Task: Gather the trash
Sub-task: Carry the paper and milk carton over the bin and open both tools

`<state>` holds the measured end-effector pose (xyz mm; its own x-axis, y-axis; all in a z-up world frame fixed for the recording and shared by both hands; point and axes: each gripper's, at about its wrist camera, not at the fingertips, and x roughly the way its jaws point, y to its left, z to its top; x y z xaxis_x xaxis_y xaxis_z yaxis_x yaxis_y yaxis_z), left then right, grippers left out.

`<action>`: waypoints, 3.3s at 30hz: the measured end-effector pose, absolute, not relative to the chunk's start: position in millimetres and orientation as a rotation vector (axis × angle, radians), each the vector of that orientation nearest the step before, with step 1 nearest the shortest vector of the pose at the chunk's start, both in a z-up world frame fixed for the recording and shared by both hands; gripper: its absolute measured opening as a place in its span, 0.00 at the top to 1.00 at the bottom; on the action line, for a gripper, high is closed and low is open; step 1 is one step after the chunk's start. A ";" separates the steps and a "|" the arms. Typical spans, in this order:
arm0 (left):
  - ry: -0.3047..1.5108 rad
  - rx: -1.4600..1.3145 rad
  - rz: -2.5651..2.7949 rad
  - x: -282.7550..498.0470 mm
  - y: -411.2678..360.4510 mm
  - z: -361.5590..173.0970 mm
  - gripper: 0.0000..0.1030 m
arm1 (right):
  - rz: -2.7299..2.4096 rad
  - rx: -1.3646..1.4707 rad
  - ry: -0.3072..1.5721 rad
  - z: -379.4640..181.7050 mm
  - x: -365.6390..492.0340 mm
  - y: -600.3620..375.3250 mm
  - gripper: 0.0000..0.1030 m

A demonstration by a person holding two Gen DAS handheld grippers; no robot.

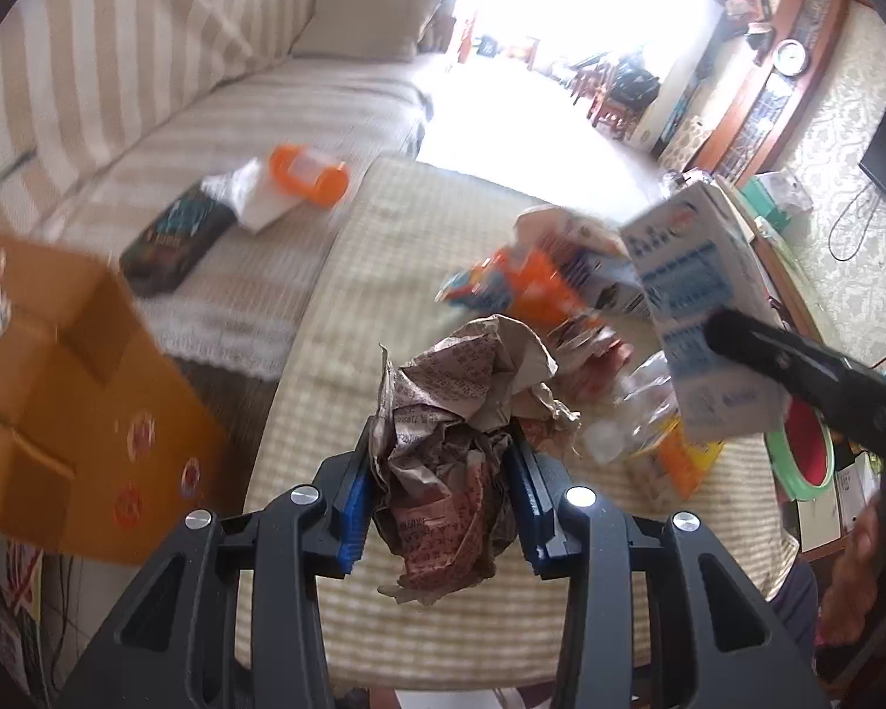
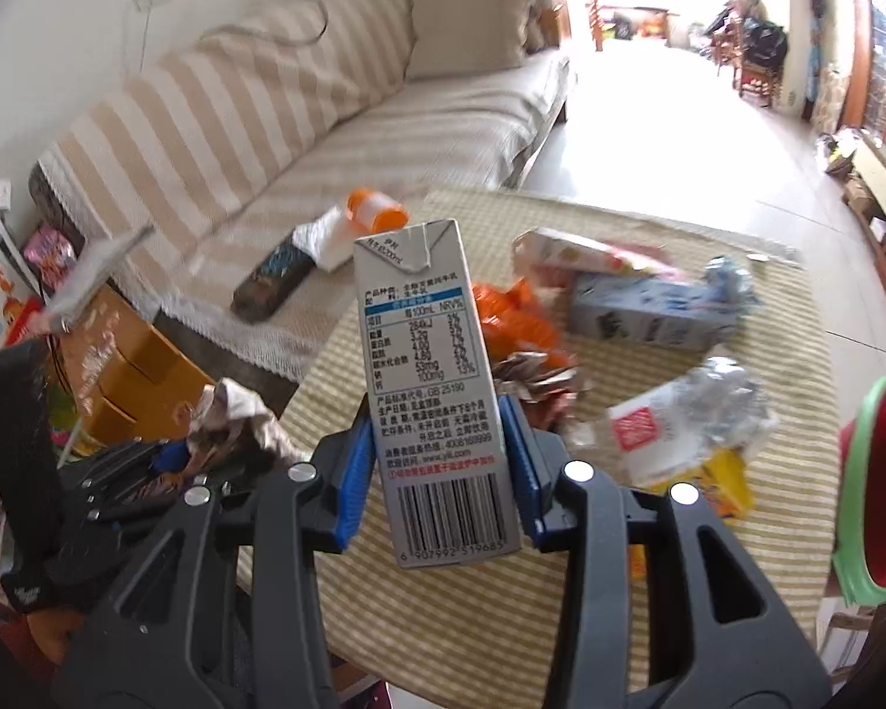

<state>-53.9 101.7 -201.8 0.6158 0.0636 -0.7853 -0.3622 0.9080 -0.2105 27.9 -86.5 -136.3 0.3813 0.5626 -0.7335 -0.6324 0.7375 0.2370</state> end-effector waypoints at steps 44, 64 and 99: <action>0.694 -0.127 -0.050 34.1 -47.8 -90.0 0.63 | 0.425 0.188 0.687 -77.4 39.6 -253.9 0.61; 0.690 -0.075 -0.218 63.4 -126.9 -82.5 0.63 | 0.260 0.290 0.687 -91.9 41.9 -326.0 0.61; 0.779 0.019 -0.465 179.6 -295.0 -126.6 0.28 | -0.071 0.486 0.714 -159.4 107.0 -486.9 0.22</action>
